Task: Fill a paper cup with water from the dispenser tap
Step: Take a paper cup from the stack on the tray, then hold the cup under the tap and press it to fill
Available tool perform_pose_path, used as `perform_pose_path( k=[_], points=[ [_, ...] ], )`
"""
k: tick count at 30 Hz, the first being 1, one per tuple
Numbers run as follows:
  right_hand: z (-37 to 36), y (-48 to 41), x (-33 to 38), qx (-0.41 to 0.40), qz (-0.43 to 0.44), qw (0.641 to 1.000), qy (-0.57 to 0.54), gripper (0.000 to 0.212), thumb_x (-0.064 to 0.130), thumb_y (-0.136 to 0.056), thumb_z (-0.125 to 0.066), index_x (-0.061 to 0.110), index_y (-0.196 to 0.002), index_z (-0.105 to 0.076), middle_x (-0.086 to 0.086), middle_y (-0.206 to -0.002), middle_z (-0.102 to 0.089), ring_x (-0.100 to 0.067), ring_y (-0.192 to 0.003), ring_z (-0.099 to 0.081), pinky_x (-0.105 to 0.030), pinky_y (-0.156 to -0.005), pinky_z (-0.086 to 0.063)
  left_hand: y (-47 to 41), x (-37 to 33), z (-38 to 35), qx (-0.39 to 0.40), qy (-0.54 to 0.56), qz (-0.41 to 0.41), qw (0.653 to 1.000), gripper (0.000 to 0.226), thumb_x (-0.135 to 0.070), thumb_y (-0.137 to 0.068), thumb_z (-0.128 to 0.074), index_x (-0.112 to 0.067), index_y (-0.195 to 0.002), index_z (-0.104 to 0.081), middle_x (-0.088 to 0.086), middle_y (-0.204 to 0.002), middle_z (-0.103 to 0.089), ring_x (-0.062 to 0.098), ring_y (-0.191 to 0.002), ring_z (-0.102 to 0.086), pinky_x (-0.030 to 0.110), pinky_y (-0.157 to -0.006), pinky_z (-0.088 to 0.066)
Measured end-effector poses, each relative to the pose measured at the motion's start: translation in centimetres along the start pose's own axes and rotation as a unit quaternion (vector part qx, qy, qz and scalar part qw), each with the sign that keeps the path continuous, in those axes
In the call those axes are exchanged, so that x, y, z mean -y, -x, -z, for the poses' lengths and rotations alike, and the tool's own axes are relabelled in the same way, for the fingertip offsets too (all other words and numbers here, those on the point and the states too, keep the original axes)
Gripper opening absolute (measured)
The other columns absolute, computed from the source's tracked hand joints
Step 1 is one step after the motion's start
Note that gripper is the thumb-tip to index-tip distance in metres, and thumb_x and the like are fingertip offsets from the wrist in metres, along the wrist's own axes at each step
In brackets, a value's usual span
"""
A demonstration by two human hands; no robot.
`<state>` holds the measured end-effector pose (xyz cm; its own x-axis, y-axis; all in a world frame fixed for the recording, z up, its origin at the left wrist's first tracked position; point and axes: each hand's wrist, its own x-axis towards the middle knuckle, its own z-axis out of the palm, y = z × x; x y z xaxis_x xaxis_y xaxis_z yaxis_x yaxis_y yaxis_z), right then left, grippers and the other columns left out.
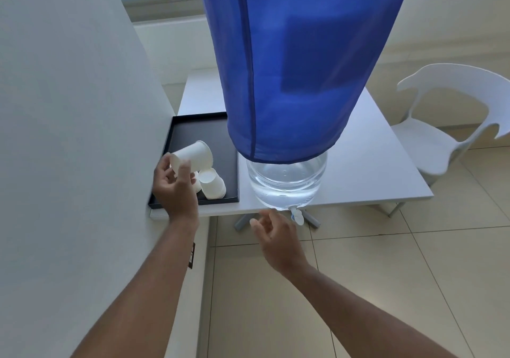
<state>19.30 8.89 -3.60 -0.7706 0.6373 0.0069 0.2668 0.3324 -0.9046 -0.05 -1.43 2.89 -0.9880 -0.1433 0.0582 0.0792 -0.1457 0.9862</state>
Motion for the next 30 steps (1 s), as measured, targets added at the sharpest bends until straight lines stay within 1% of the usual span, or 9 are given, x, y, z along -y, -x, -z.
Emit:
perform_pose_path(
  k=[4,7,12,16,19,22,25,28,30],
  points=[
    [-0.1,-1.4,3.6,0.06,-0.087,0.986,-0.126,0.067,0.053,-0.095,-0.07,0.015,-0.148,-0.056,0.011,-0.104,-0.075,0.005,-0.096,-0.07,-0.013,-0.089,-0.055,4.3,0.8,1.2,0.024,0.094,0.074,0.993,0.042,-0.015,-0.093,-0.077,-0.003,-0.13,-0.062,0.024,-0.116,-0.074,0.029,-0.084,-0.069,0.04,-0.083,-0.063],
    [-0.2,-2.2,5.4,0.087,-0.135,0.963,-0.218,0.094,0.063,-0.086,-0.074,0.012,-0.159,-0.043,0.006,-0.129,-0.074,-0.009,-0.121,-0.069,-0.042,-0.11,-0.057,7.7,1.7,2.0,0.08,0.171,0.141,0.972,0.039,-0.01,-0.098,-0.07,0.001,-0.134,-0.058,0.027,-0.121,-0.069,0.033,-0.093,-0.069,0.04,-0.086,-0.061],
    [-0.4,-2.5,6.1,0.066,-0.137,0.942,-0.301,0.055,0.039,-0.084,-0.089,0.012,-0.126,-0.067,0.007,-0.101,-0.081,-0.004,-0.09,-0.075,-0.013,-0.071,-0.057,12.2,2.4,2.5,0.168,0.263,0.294,0.903,0.055,-0.024,-0.105,-0.055,0.007,-0.15,-0.051,0.032,-0.146,-0.059,0.032,-0.115,-0.067,0.04,-0.105,-0.052],
    [0.2,-2.4,5.6,0.008,-0.133,0.952,-0.277,0.052,0.029,-0.079,-0.094,0.018,-0.122,-0.067,0.001,-0.107,-0.078,-0.007,-0.091,-0.073,-0.016,-0.075,-0.059,13.3,3.1,2.2,0.177,0.301,0.366,0.862,0.06,-0.026,-0.102,-0.053,0.008,-0.152,-0.049,0.028,-0.147,-0.054,0.029,-0.117,-0.065,0.04,-0.112,-0.045],
    [0.8,-2.2,4.8,-0.019,-0.127,0.959,-0.254,0.054,0.03,-0.074,-0.097,0.019,-0.117,-0.067,0.0,-0.108,-0.078,-0.016,-0.097,-0.073,-0.031,-0.084,-0.063,13.8,4.2,2.0,0.209,0.317,0.394,0.837,0.062,-0.026,-0.1,-0.055,0.007,-0.152,-0.049,0.026,-0.142,-0.057,0.031,-0.118,-0.063,0.042,-0.113,-0.043],
    [1.9,-2.1,3.8,-0.063,-0.117,0.964,-0.229,0.054,0.028,-0.072,-0.097,0.021,-0.115,-0.067,0.002,-0.106,-0.077,-0.019,-0.1,-0.073,-0.036,-0.088,-0.062,13.9,5.3,1.8,0.251,0.268,0.399,0.84,0.039,-0.025,-0.104,-0.055,-0.004,-0.134,-0.07,0.017,-0.121,-0.074,0.028,-0.107,-0.073,0.043,-0.101,-0.053],
    [3.9,-2.2,2.1,-0.136,-0.108,0.961,-0.214,0.057,0.027,-0.07,-0.095,0.025,-0.118,-0.064,0.005,-0.107,-0.074,-0.017,-0.098,-0.072,-0.032,-0.084,-0.061,13.7,6.3,1.4,0.232,0.115,0.376,0.89,0.028,-0.027,-0.106,-0.061,-0.01,-0.125,-0.072,0.017,-0.117,-0.078,0.027,-0.093,-0.077,0.041,-0.085,-0.058],
    [6.3,-2.3,-0.3,-0.224,-0.112,0.948,-0.196,0.064,0.031,-0.065,-0.093,0.025,-0.121,-0.061,0.004,-0.107,-0.074,-0.02,-0.097,-0.074,-0.035,-0.081,-0.062,14.2,7.2,0.9,0.215,-0.065,0.28,0.934,0.019,-0.019,-0.103,-0.067,-0.012,-0.12,-0.074,0.018,-0.123,-0.078,0.025,-0.096,-0.073,0.04,-0.082,-0.057],
    [7.5,-2.2,-2.3,-0.281,-0.112,0.938,-0.167,0.065,0.031,-0.065,-0.092,0.025,-0.12,-0.06,0.011,-0.103,-0.073,-0.008,-0.093,-0.073,-0.029,-0.081,-0.06,14.8,7.7,0.3,0.247,-0.166,0.188,0.936,0.02,-0.013,-0.099,-0.07,-0.015,-0.118,-0.075,0.009,-0.117,-0.079,0.023,-0.107,-0.073,0.039,-0.091,-0.059]
  ],
)
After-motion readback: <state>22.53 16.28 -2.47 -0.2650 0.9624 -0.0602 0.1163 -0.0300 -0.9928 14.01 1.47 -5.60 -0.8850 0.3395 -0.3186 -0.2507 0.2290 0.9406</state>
